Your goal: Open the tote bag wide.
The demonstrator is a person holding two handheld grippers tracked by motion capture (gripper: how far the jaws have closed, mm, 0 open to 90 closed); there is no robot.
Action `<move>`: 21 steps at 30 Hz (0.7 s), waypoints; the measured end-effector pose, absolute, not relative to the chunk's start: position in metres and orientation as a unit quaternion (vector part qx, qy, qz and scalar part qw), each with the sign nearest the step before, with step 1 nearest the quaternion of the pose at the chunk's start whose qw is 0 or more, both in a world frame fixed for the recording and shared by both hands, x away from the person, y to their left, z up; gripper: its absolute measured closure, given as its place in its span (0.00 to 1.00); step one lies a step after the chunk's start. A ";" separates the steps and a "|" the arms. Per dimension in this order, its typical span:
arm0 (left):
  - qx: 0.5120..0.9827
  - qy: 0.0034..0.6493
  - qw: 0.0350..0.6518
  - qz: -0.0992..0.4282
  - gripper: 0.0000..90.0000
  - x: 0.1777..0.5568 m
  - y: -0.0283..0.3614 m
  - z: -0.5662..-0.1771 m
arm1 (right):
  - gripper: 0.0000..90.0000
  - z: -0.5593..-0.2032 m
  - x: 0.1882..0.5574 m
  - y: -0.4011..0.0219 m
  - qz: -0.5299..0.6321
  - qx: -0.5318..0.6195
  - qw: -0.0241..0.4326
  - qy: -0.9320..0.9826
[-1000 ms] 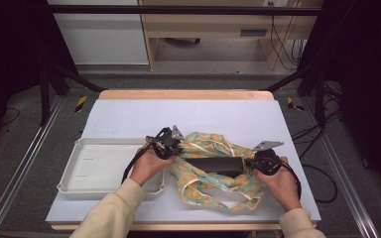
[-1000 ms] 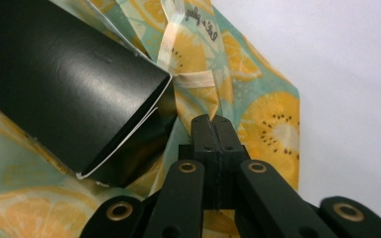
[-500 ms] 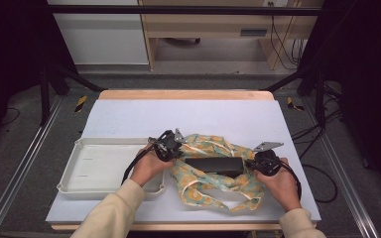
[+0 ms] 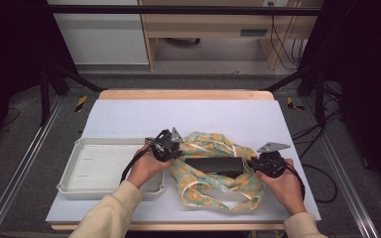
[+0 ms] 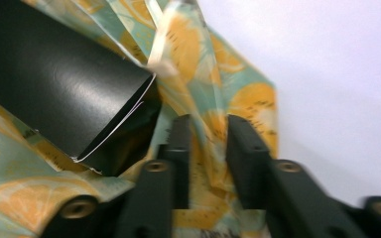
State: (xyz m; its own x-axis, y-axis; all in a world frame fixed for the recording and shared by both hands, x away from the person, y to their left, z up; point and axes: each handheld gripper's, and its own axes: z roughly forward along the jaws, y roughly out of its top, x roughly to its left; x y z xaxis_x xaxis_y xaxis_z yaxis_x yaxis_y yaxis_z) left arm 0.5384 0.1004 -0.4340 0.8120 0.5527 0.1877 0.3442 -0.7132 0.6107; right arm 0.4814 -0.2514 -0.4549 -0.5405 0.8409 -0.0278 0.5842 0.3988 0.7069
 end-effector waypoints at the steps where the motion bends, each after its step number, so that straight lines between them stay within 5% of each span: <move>1: 0.905 0.248 0.293 0.185 0.84 0.537 0.102 -0.431 | 0.75 -0.452 0.480 -0.253 0.333 0.438 0.201 0.811; 9: 0.883 0.247 0.345 0.200 0.69 0.519 0.115 -0.407 | 0.50 -0.429 0.458 -0.261 0.360 0.441 0.235 0.787; 21: 0.881 0.218 0.366 0.205 0.66 0.502 0.109 -0.388 | 0.44 -0.404 0.429 -0.242 0.370 0.413 0.247 0.794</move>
State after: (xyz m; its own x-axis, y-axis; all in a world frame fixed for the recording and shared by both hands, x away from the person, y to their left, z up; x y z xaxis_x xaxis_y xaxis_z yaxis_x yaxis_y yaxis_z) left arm 0.5016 0.1094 -0.3877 0.8214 0.5334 0.2020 0.2336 -0.6377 0.7341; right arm 0.4295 -0.2423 -0.4037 -0.5358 0.8399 -0.0870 0.4736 0.3842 0.7926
